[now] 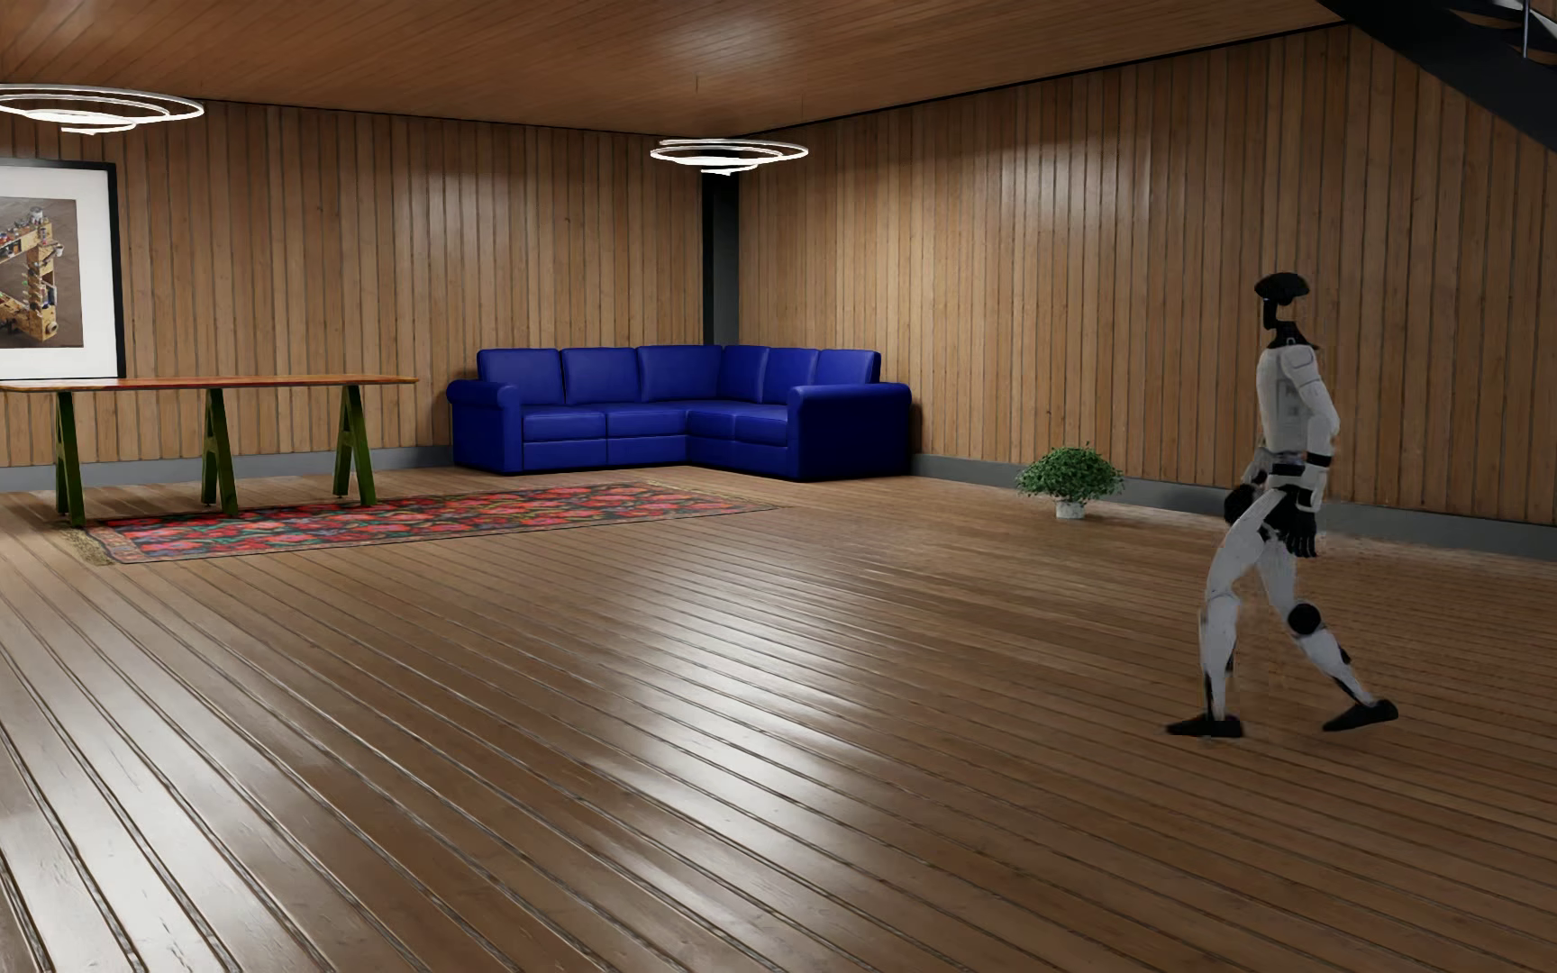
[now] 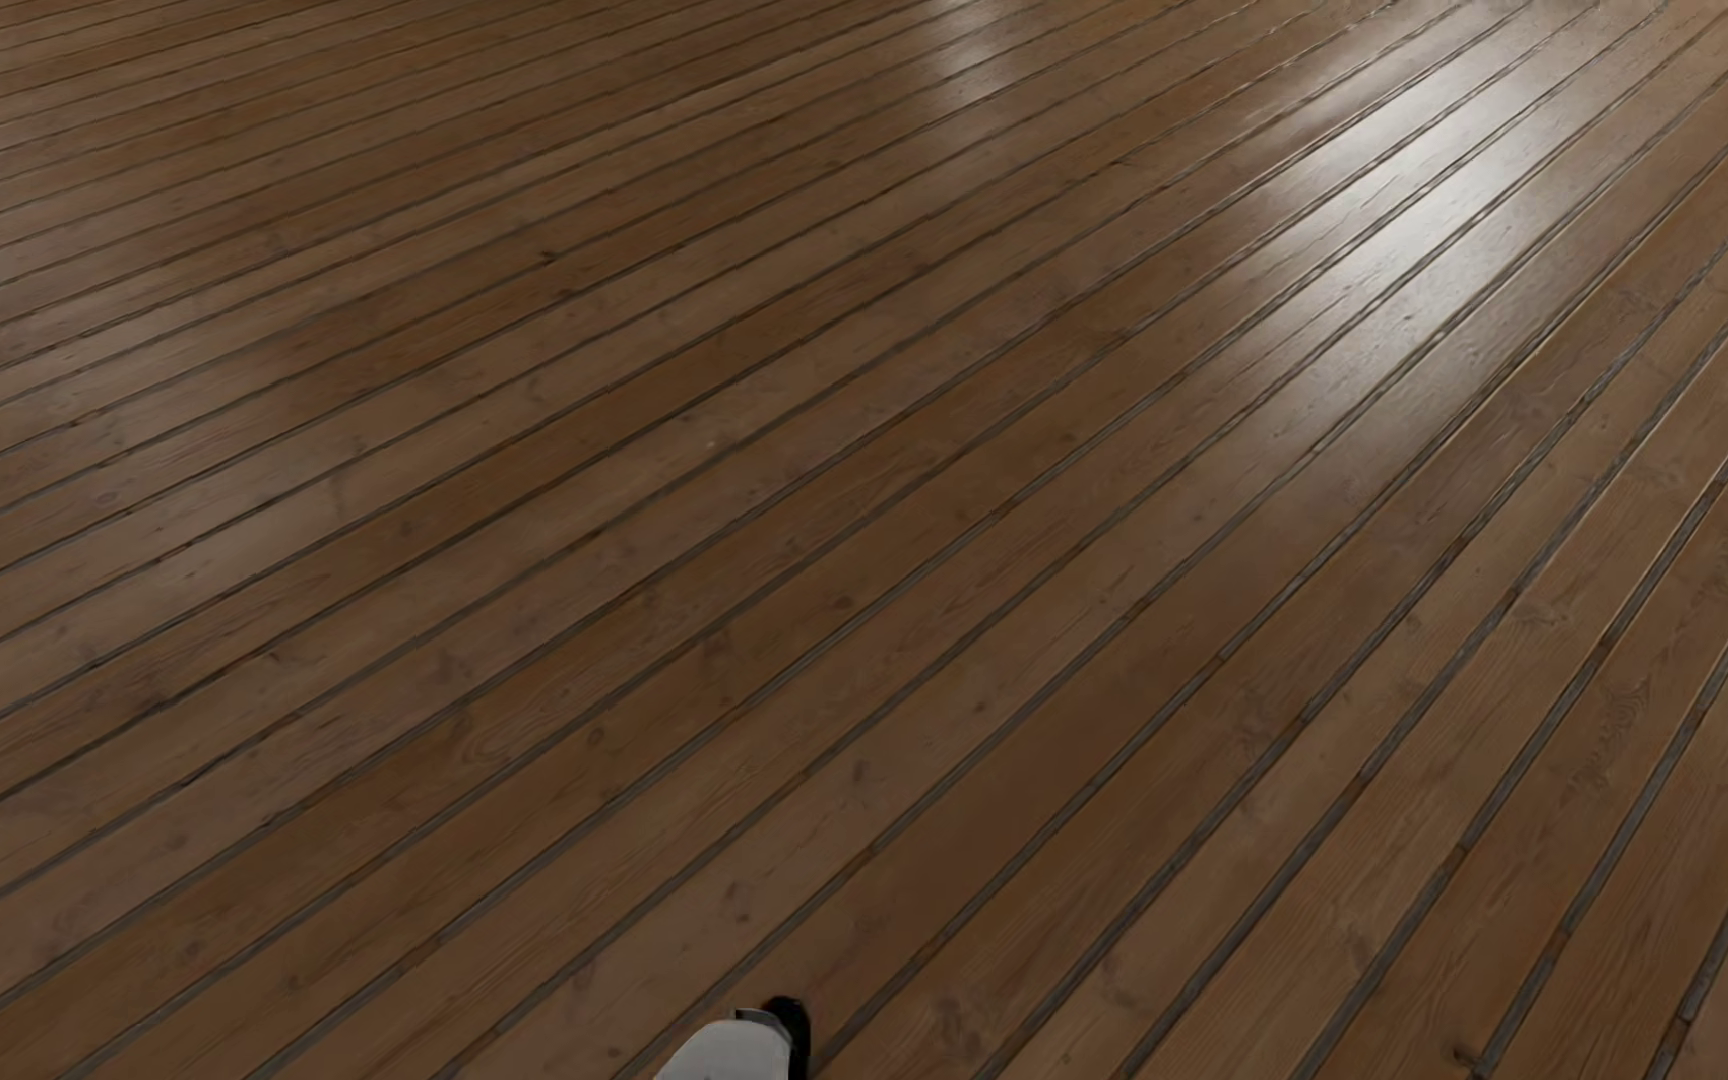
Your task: Walk towards the table
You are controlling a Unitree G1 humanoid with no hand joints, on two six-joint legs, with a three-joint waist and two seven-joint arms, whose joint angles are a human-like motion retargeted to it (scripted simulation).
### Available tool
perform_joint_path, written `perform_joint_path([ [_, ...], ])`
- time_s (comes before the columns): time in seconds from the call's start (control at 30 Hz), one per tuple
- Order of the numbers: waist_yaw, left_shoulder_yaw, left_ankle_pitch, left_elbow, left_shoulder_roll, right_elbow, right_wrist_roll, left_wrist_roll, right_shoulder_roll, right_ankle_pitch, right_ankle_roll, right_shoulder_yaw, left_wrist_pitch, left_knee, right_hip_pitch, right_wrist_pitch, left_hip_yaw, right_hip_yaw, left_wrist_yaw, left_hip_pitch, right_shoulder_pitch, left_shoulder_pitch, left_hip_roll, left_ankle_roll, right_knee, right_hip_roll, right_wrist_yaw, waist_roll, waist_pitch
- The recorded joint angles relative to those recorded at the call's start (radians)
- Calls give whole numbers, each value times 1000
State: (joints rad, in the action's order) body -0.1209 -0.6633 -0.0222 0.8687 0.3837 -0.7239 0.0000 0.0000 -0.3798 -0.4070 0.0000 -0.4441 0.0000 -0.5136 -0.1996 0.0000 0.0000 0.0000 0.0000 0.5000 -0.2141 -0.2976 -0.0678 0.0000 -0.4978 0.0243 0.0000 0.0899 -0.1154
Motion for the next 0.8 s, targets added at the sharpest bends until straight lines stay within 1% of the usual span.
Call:
perform_joint_path([
  [0.03, -28, -9, 190, -5, 6, 9, 0, 0, -9, -24, 0, -7, 0, 40, -64, 0, 0, 0, 0, 26, 16, -9, 6, 0, 2, 18, 0, 9, 0],
  [0.07, -49, 9, 195, -4, 3, 13, 0, 0, -8, -21, 0, 6, 0, -1, -74, 0, 0, 0, 0, 35, 42, -6, 38, 0, -9, 17, 0, 14, 4],
  [0.1, -80, -2, 20, 5, 4, -5, 0, 0, -4, -1, 0, 17, 0, 4, -130, 0, 0, 0, 0, 69, 34, -18, 14, 0, -38, 35, 0, 17, -3],
  [0.13, -103, 0, -178, 13, -3, -19, 0, 0, 3, 83, 0, 42, 0, -84, -115, 0, 0, 0, 0, 111, 24, -13, 14, 0, -100, 56, 0, 27, 9],
  [0.17, -82, -2, -268, 39, -6, -57, 0, 0, 25, 239, 0, 47, 0, -162, -93, 0, 0, 0, 0, 113, 13, -15, -27, 0, -208, 98, 0, 62, 20],
  [0.2, -40, -27, -263, 59, -9, -97, 0, 0, 29, 400, 0, 37, 0, -209, -38, 0, 0, 0, 0, 75, -10, -5, -63, 0, -378, 102, 0, 63, 29],
  [0.23, -4, -30, -235, 65, -14, -117, 0, 0, 24, 473, 0, 4, 0, -224, 75, 0, 0, 0, 0, 26, -23, 7, -109, 0, -585, 120, 0, 64, 39],
  [0.27, 34, 35, -168, 78, -30, -107, 0, 0, 28, 388, 0, 19, 0, -209, 188, 0, 0, 0, 0, -47, -54, 16, -146, 0, -770, 148, 0, 74, 43],
  [0.3, 83, 40, -91, 64, -26, -123, 0, 0, 28, 249, 0, 2, 0, -157, 266, 0, 0, 0, 0, -175, -61, 32, -151, 0, -848, 131, 0, 56, 27],
  [0.33, 137, 40, -14, 57, -20, -138, 0, 0, 27, 164, 0, -13, 0, -106, 366, 0, 0, 0, 0, -281, -72, 58, -142, 0, -860, 110, 0, 29, 23],
  [0.37, 212, 44, 62, 31, -11, -145, 0, 0, 26, 132, 0, -2, 0, -63, 458, 0, 0, 0, 0, -363, -90, 78, -134, 0, -799, 106, 0, 3, 34],
  [0.4, 263, 44, 135, -52, 13, -153, 0, 0, 19, 133, 0, -7, 0, 2, 495, 0, 0, 0, 0, -498, -100, 80, -104, 0, -671, 88, 0, -20, 10],
  [0.43, 311, 52, 218, -98, 26, -151, 0, 0, 13, 145, 0, 1, 0, 48, 555, 0, 0, 0, 0, -584, -113, 99, -86, 0, -529, 95, 0, -34, 12],
  [0.47, 348, 73, 299, -133, 40, -147, 0, 0, 10, 174, 0, 9, 0, 77, 602, 0, 0, 0, 0, -660, -123, 124, -71, 0, -368, 108, 0, -38, 11],
  [0.5, 369, 100, 371, -155, 47, -152, 0, 0, 15, 204, 0, 20, 0, 97, 634, 0, 0, 0, 0, -728, -132, 149, -66, 0, -182, 121, 0, -34, 23],
  [0.53, 382, 118, 410, -189, 58, -161, 0, 0, 17, 243, 0, 13, 0, 102, 667, 0, 0, 0, 0, -770, -137, 169, -59, 0, -53, 126, 0, -34, 40],
  [0.57, 399, 117, 421, -190, 60, -175, 0, 0, 16, 516, 0, 6, 0, 100, 688, 0, 0, 0, 0, -815, -140, 194, -51, 0, 326, 150, 0, -30, 54],
  [0.6, 429, 144, 391, -193, 56, -184, 0, 0, 16, 301, 0, 12, 0, 84, 710, 0, 0, 0, 0, -861, -148, 200, -16, 0, -1, 160, 0, -38, 49],
  [0.63, 448, 182, 329, -209, 49, -203, 0, 0, 22, 193, 0, 3, 0, 47, 735, 0, 0, 0, 0, -902, -150, 188, 23, 0, -112, 153, 0, -44, 47],
  [0.67, 457, 179, 202, -189, 35, -234, 0, 0, 29, 253, 0, -3, 0, -35, 764, 0, 0, 0, 0, -899, -159, 159, 57, 0, -222, 141, 0, -55, 72],
  [0.7, 445, 181, -7, -124, -1, -278, 0, 0, 30, 268, 0, -14, 0, -178, 769, 0, 0, 0, 0, -868, -159, 142, 91, 0, -330, 93, 0, -84, 80],
  [0.73, 423, 191, -177, -74, -12, -304, 0, 0, 35, 218, 0, -7, 0, -382, 717, 0, 0, 0, 0, -798, -148, 119, 97, 0, -386, 58, 0, -87, 69],
  [0.77, 407, 178, -228, -58, -13, -272, 0, 0, 41, 163, 0, 22, 0, -644, 646, 0, 0, 0, 0, -673, -149, 98, 116, 0, -378, -18, 0, -102, 49],
  [0.8, 356, 112, -137, -12, -20, -253, 0, 0, 41, 136, 0, 21, 0, -806, 537, 0, 0, 0, 0, -577, -147, 107, 98, 0, -332, -47, 0, -95, 31],
])
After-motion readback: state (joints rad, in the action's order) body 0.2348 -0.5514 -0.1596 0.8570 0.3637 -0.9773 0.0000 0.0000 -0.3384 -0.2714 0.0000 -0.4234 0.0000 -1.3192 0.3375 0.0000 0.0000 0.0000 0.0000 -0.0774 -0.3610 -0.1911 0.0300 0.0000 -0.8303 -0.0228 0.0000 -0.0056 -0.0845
